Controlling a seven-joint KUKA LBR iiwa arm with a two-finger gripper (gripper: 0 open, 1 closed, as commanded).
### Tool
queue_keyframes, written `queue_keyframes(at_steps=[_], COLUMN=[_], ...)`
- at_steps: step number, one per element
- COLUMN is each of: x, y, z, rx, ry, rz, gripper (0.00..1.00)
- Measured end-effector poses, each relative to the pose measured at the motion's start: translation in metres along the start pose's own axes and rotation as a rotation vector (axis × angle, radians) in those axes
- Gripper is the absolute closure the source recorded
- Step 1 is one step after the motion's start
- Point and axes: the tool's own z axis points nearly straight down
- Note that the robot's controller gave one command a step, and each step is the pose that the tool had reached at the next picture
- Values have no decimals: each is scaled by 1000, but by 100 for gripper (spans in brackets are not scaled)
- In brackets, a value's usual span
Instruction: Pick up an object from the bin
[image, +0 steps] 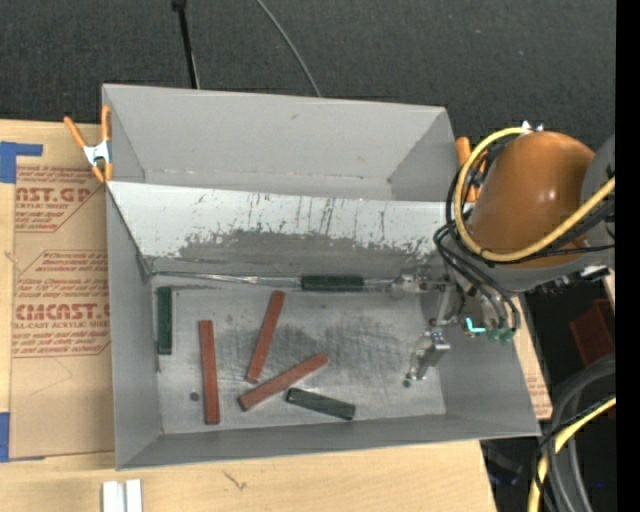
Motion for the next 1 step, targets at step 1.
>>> queue_keyframes(at_steps=[1], x=[-2], y=[0], z=[-4], rx=[1], ry=[-8], rz=[-1], gripper=[0])
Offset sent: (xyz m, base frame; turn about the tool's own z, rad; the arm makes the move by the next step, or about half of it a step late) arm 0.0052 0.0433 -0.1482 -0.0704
